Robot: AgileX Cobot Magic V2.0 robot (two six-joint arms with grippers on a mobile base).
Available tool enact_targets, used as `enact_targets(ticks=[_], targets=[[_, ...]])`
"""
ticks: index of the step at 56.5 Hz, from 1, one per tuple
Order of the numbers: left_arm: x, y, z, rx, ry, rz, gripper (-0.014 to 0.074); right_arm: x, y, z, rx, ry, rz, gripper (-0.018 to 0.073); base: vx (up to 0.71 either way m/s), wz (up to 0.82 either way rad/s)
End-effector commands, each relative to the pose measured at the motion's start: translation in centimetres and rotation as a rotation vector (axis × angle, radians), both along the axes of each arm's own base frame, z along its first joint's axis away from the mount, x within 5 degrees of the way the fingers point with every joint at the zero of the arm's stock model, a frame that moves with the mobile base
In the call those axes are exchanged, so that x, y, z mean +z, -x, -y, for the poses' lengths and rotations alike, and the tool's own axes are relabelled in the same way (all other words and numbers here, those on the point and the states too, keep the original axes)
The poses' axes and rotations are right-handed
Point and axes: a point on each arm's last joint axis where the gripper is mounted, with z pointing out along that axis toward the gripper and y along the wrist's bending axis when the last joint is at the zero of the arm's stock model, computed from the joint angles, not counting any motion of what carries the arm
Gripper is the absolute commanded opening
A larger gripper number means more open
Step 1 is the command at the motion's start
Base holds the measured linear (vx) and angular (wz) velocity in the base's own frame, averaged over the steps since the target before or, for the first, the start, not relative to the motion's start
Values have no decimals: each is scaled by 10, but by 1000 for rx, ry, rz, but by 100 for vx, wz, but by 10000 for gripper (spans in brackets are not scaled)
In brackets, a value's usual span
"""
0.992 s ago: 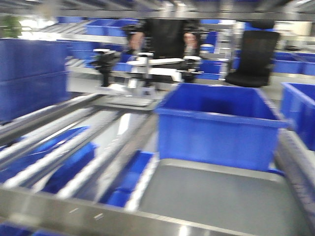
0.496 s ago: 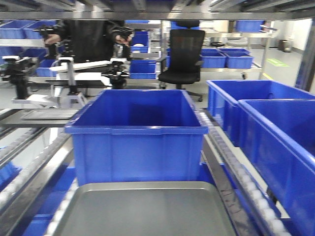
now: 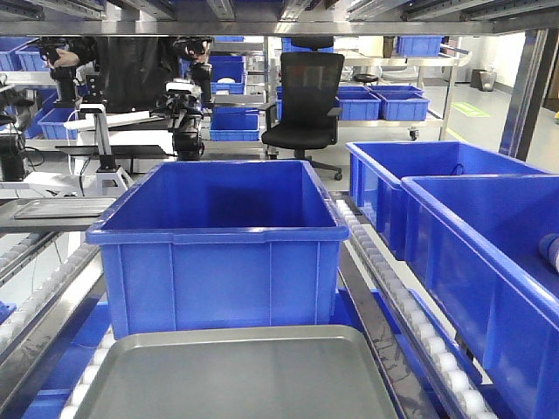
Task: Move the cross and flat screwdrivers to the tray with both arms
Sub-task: 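Hold both screwdrivers while the base drives to the metal tray, then lower both screwdrivers onto the metal tray and open both grippers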
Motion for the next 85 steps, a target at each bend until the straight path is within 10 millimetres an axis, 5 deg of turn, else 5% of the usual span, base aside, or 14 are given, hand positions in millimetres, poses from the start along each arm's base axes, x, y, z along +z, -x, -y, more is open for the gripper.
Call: enact_targets(ticks=[1,48,60,72,85], targets=[[17,-1,0,-2,24,119,1,20,0,1,-4,-14,129,-8,0,0],[13,-10,6,-25,95,62,3,18,-7,-5,20,-132,96,-8,0,0],[2,-49,19,-87,169,-49,3,2,-34,-17,116,-39,-82,-8,0,0],[-26,-107,48,-250,323,-206,3,-5,-84,-42,268,-89,-304,-8,0,0],[-64,-146,93,-353,417,-351,3,-38,-137,-115,437,-91,-518,-8,0,0]])
